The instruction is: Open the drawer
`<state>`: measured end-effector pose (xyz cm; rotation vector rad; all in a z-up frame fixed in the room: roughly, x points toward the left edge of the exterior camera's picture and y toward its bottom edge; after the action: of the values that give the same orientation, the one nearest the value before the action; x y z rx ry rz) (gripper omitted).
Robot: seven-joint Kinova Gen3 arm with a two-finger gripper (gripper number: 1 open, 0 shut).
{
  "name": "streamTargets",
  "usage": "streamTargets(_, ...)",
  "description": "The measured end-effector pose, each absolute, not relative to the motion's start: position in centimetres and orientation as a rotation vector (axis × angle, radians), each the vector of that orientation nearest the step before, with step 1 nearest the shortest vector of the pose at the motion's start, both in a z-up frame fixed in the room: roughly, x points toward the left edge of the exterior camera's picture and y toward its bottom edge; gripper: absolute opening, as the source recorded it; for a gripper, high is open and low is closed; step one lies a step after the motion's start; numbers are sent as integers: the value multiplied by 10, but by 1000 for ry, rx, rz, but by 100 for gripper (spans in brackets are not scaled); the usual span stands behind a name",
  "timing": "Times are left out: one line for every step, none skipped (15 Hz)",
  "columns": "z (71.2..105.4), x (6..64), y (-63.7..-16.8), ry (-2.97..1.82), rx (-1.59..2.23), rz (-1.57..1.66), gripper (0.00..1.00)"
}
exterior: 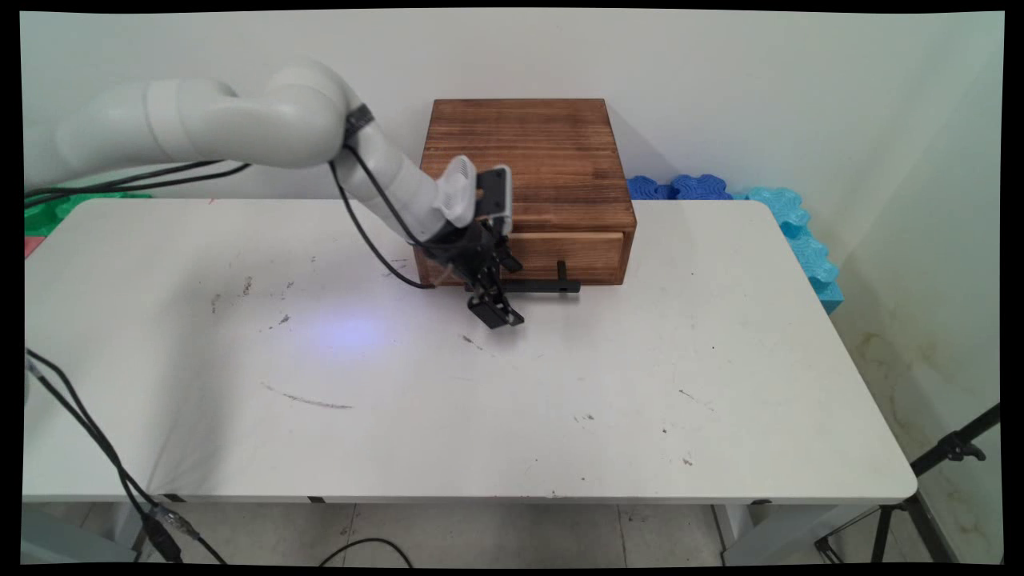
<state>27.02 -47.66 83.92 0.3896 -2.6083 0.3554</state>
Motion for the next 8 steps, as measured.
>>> streamTargets(834, 264, -479, -2619, 387, 360, 100)
streamTargets(829, 259, -481, -2628, 385, 364, 100)
streamTargets(825, 255, -483, -2636, 384, 366, 100)
streamTargets(823, 253, -484, -2641, 383, 368, 100)
streamTargets(820, 249, -485, -2647, 382, 371, 100)
streamTargets(817, 246, -485, -2653, 383, 373, 100)
streamTargets(815, 244, -486, -2657, 383, 374, 100)
streamTargets(814, 241, -487, -2661, 383, 375, 100)
